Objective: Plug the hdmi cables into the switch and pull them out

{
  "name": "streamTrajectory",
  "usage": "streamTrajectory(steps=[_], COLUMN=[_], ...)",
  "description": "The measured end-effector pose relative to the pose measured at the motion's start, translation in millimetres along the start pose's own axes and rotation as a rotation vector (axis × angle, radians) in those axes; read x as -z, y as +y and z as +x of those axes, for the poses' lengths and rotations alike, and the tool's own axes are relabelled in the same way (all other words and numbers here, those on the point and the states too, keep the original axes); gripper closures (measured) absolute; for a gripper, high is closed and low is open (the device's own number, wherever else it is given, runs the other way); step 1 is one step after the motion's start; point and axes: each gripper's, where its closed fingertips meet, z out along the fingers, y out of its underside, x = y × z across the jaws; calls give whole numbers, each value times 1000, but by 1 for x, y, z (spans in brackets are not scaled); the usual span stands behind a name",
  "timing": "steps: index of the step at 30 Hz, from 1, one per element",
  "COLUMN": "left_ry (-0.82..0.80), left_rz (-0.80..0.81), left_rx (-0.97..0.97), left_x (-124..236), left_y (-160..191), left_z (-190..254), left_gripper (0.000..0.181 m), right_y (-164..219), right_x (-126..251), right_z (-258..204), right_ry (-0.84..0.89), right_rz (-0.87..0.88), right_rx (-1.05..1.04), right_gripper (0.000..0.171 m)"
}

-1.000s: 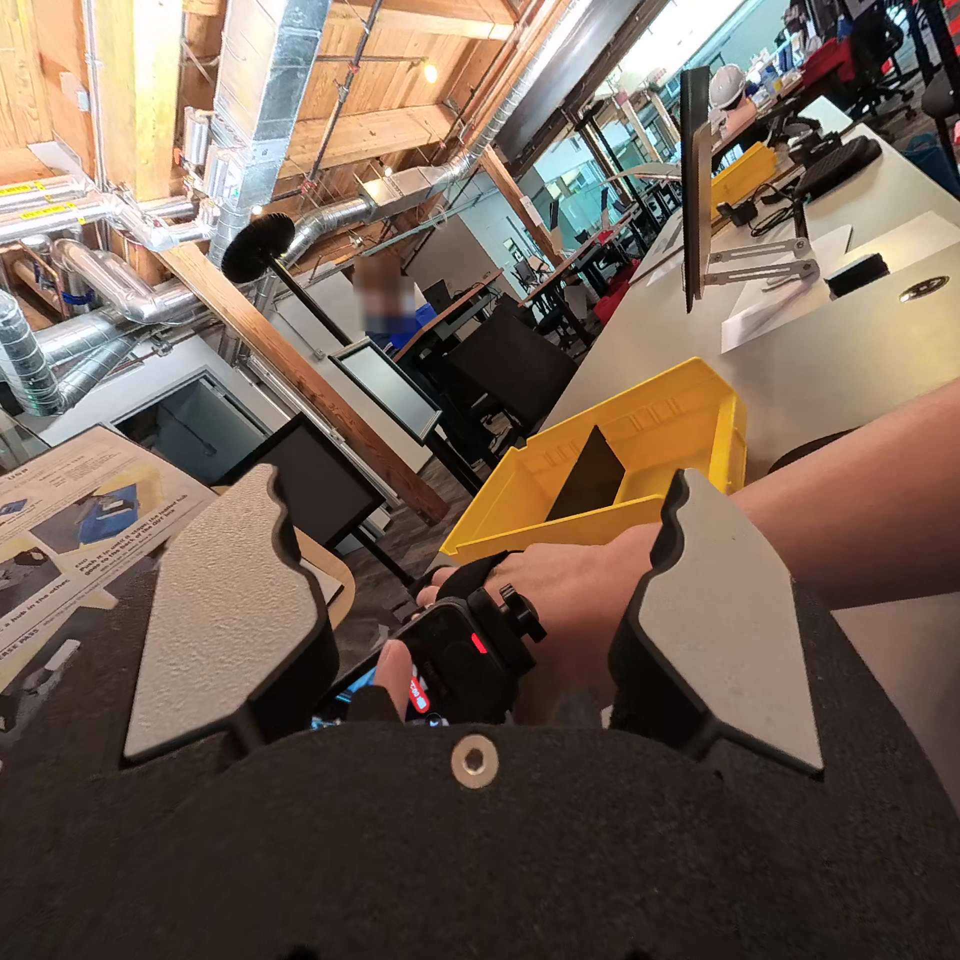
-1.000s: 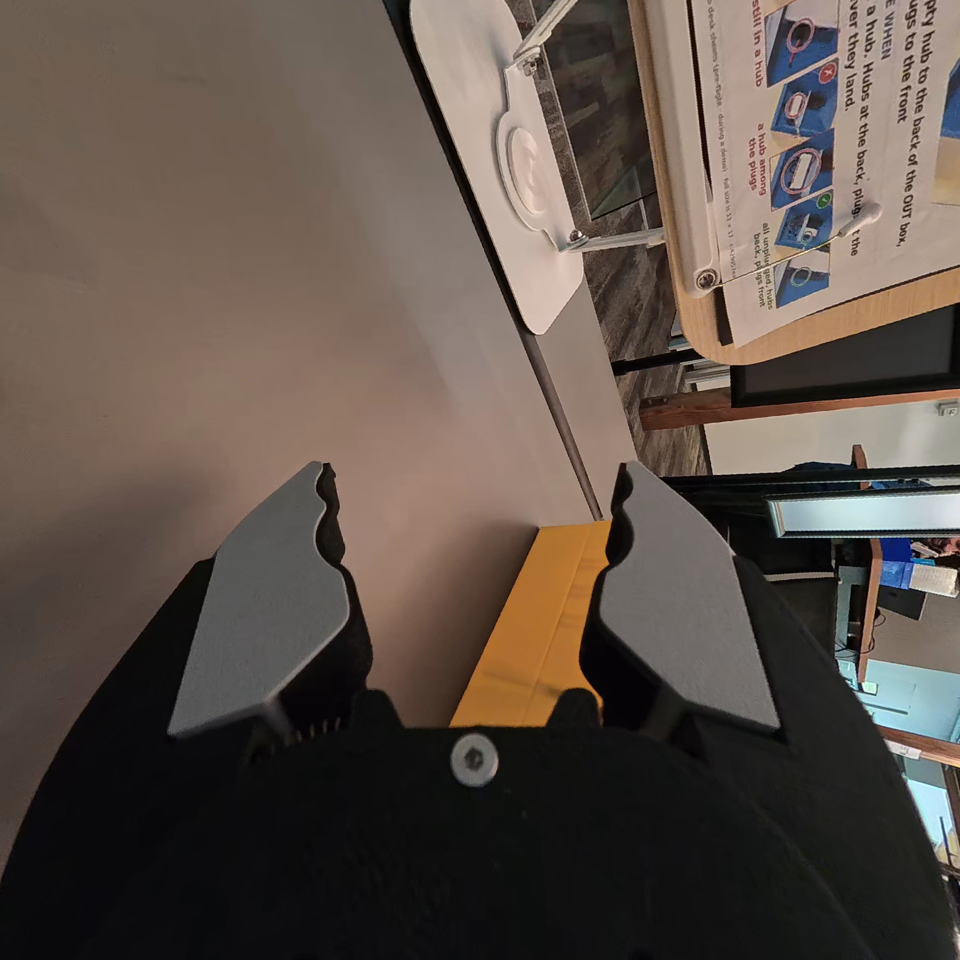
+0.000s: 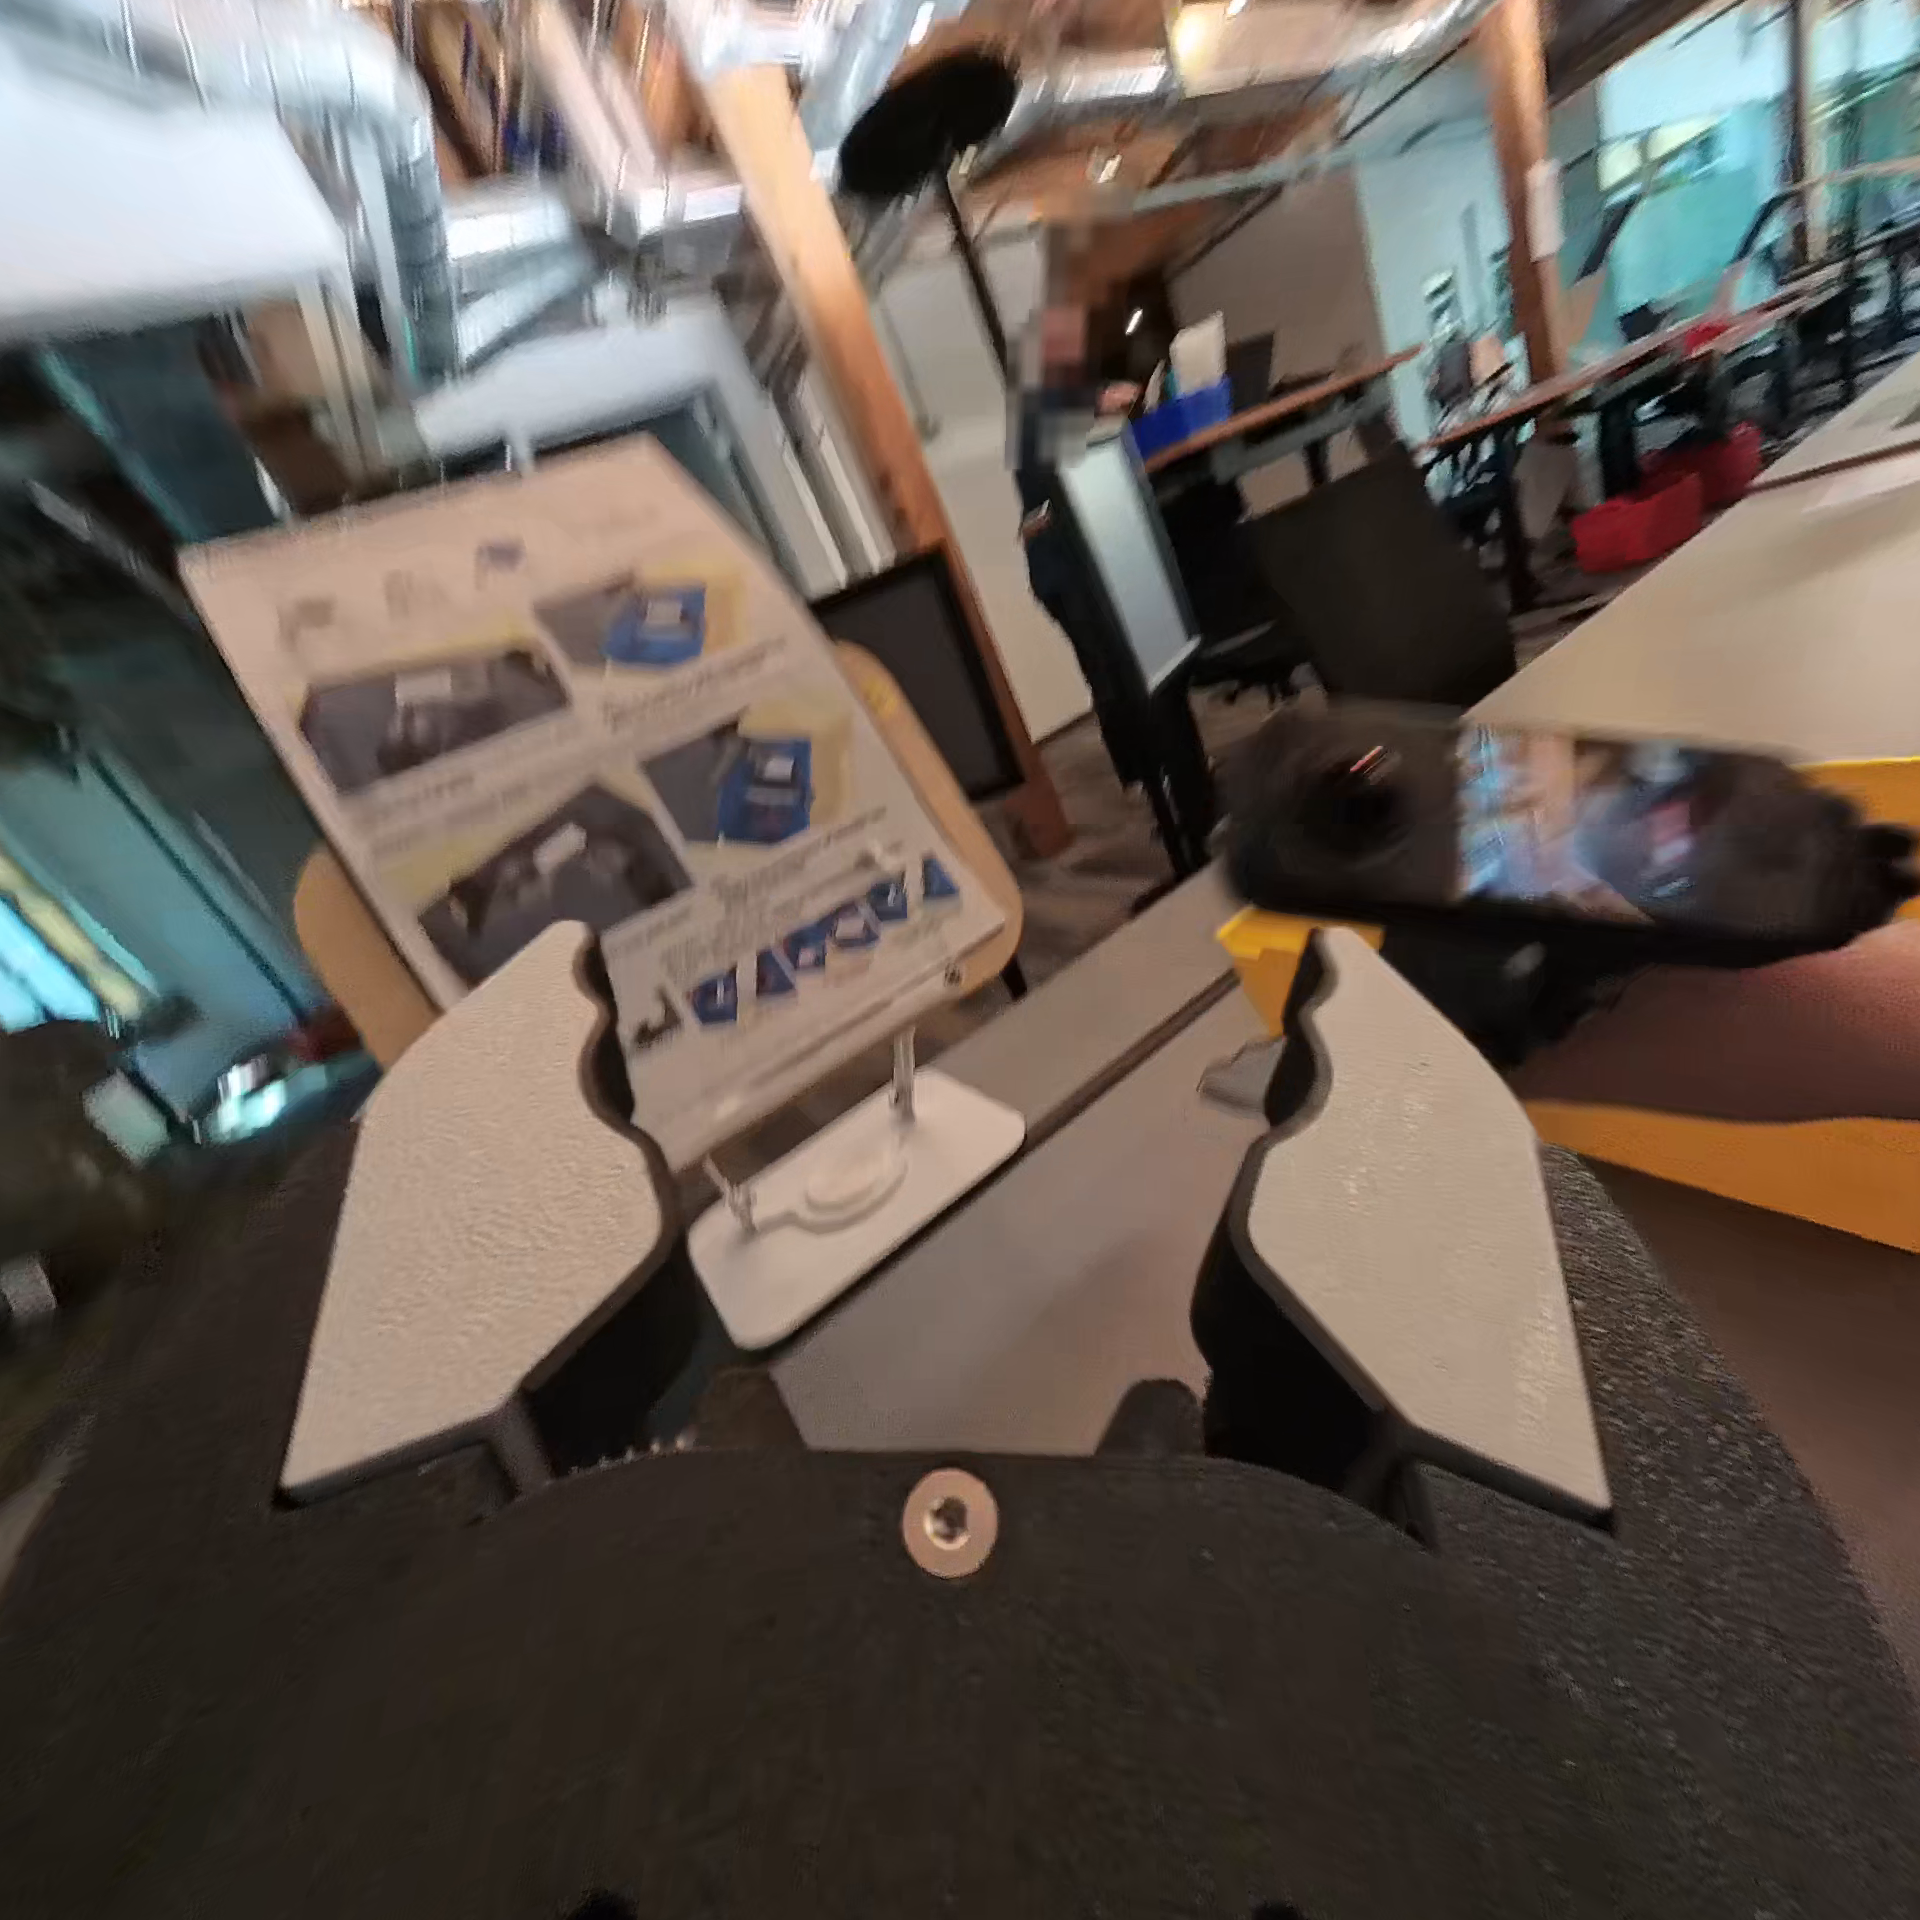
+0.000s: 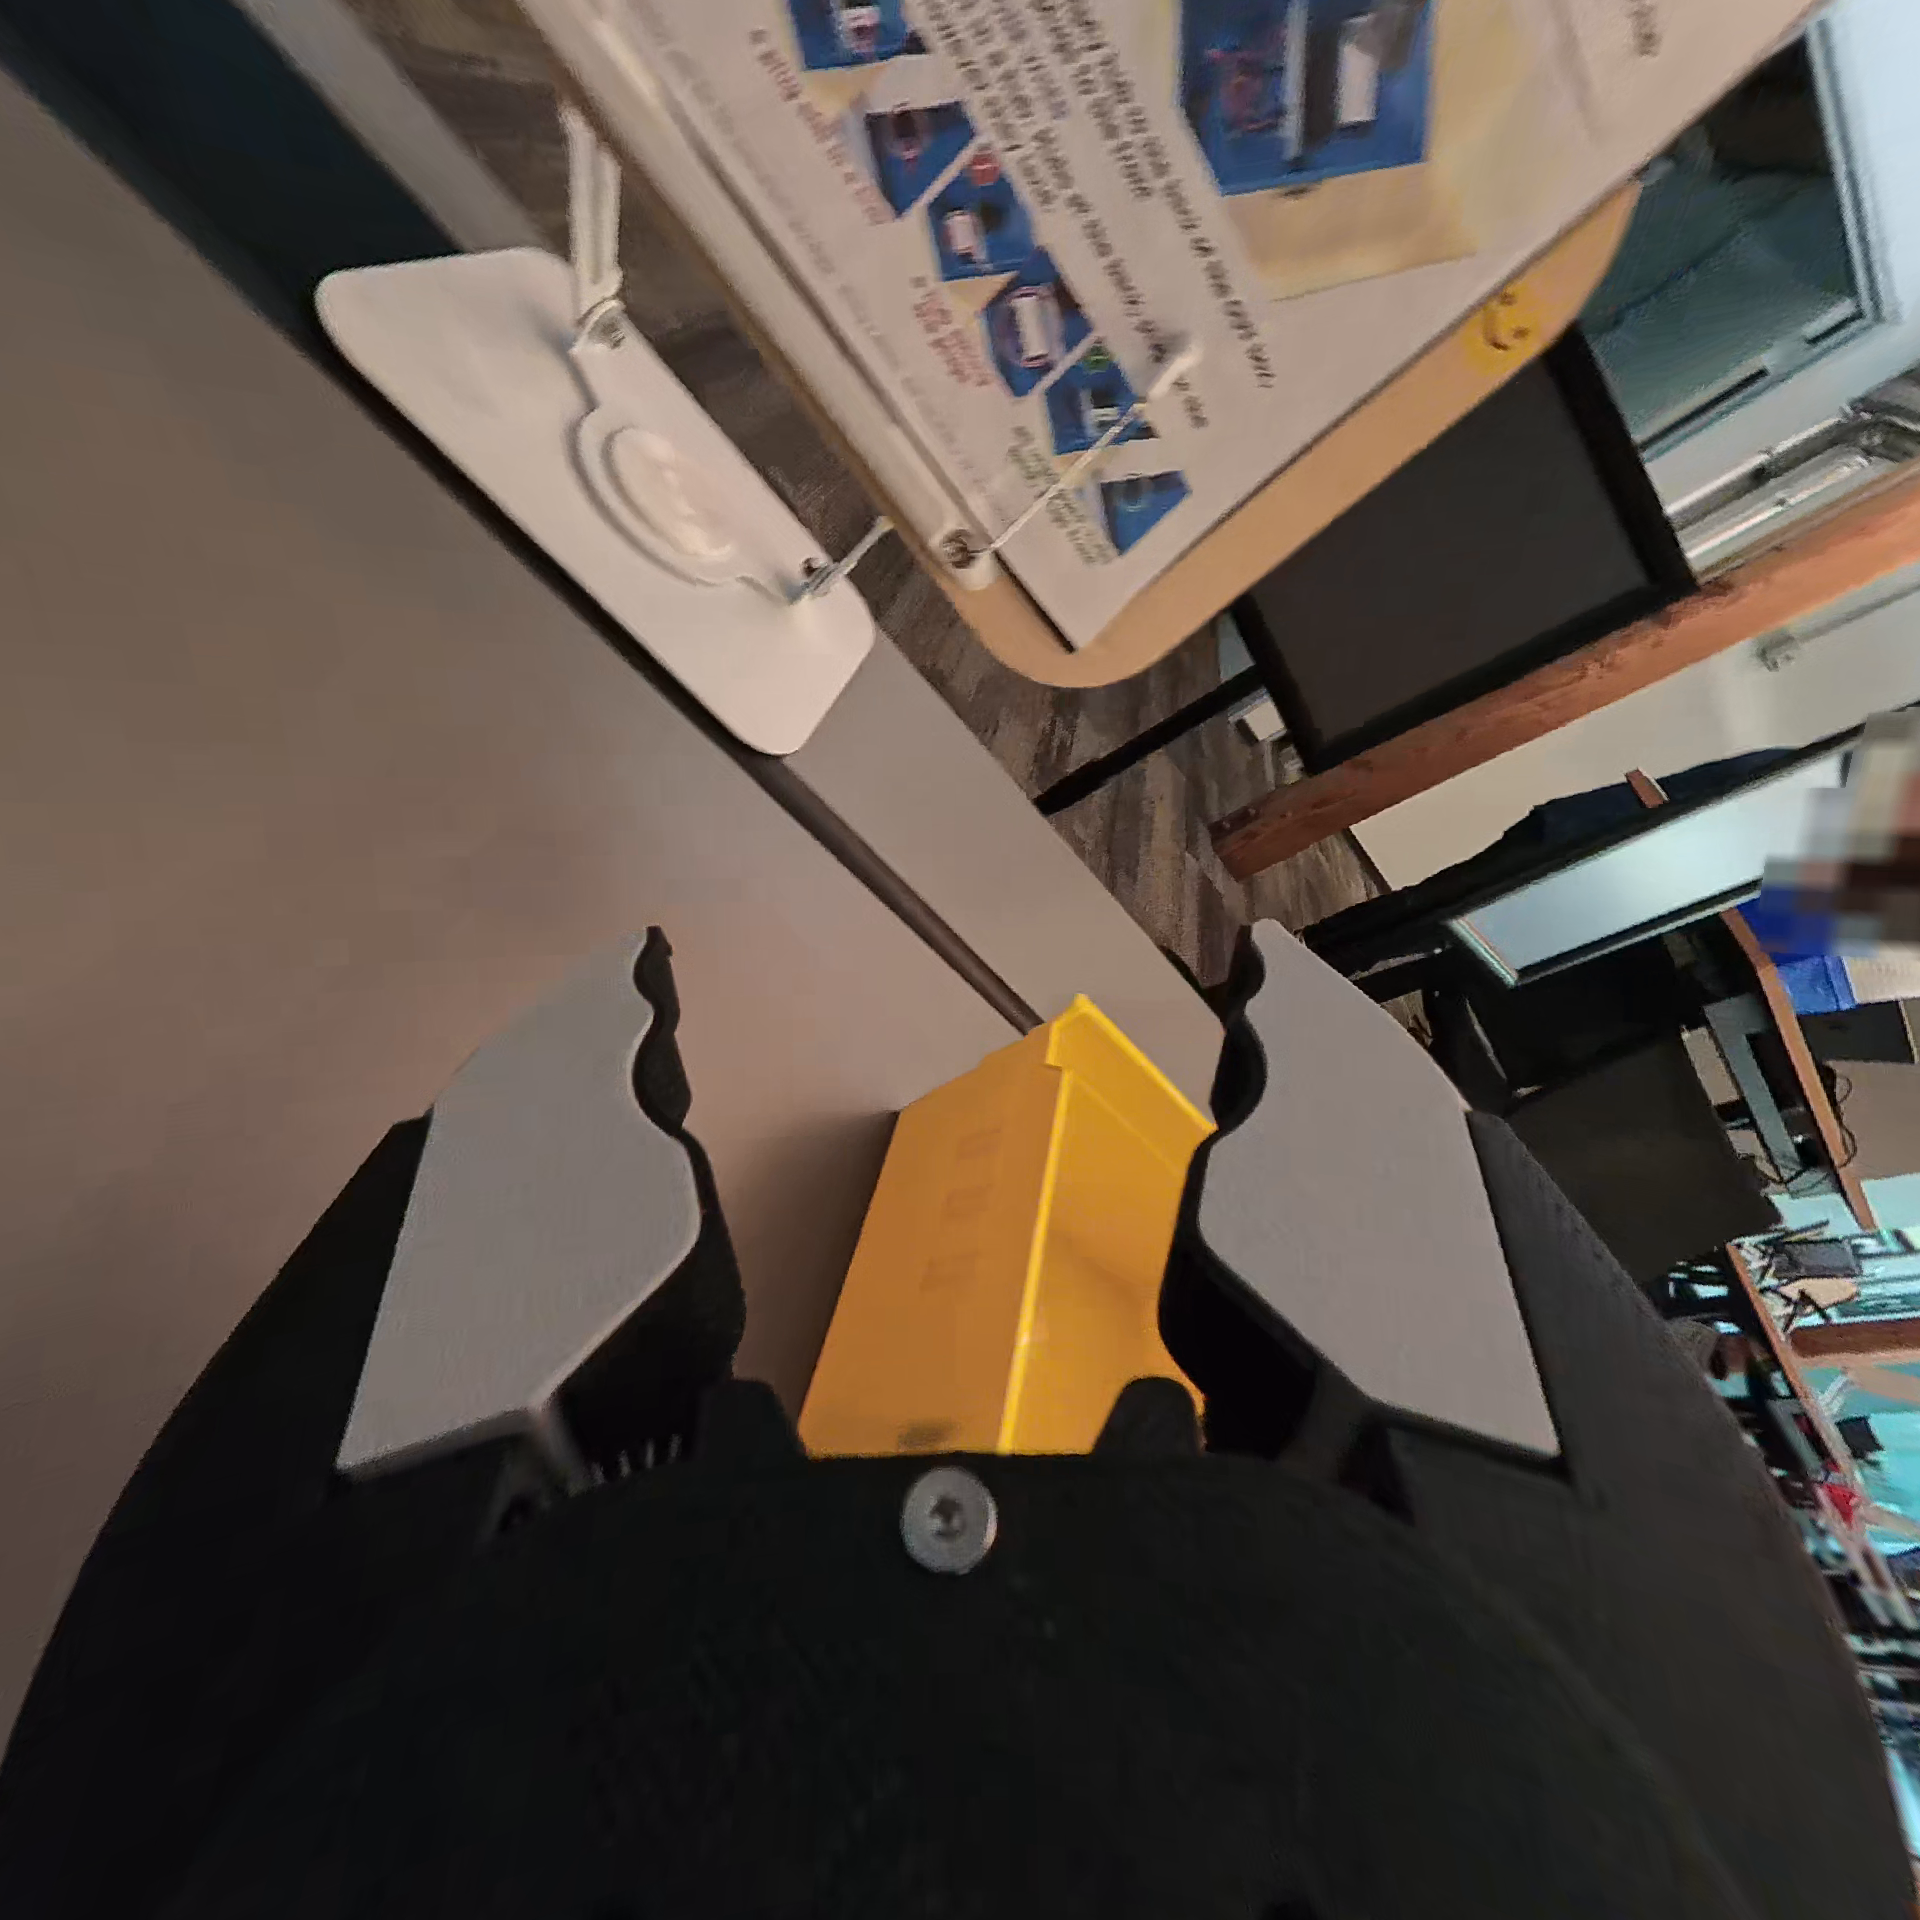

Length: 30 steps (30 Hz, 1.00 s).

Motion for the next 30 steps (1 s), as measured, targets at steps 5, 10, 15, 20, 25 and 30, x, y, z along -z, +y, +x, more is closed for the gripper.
streamTrajectory(steps=[5,10,15,20,25,30], left_ry=[65,95,98,56,-24,-89], left_rz=[-287,-413,-411,-417,-375,-338], left_rx=[215,227,168,121,72,27], left_x=[-9,-9,-7,-4,2,12], left_y=[69,102,102,100,86,71], left_z=[-15,-17,-17,-27,-46,-63], left_gripper=[93,125,145,146,150,155], right_y=[-2,-8,-4,2,7,12], right_x=[8,31,45,50,53,51], right_z=[45,97,126,141,151,155], right_ry=[110,256,291,325,349,341], right_rz=[75,227,304,320,340,348], right_rx=[-104,-246,-377,-422,-468,-505], right_gripper=[70,77,84,85,87,92])
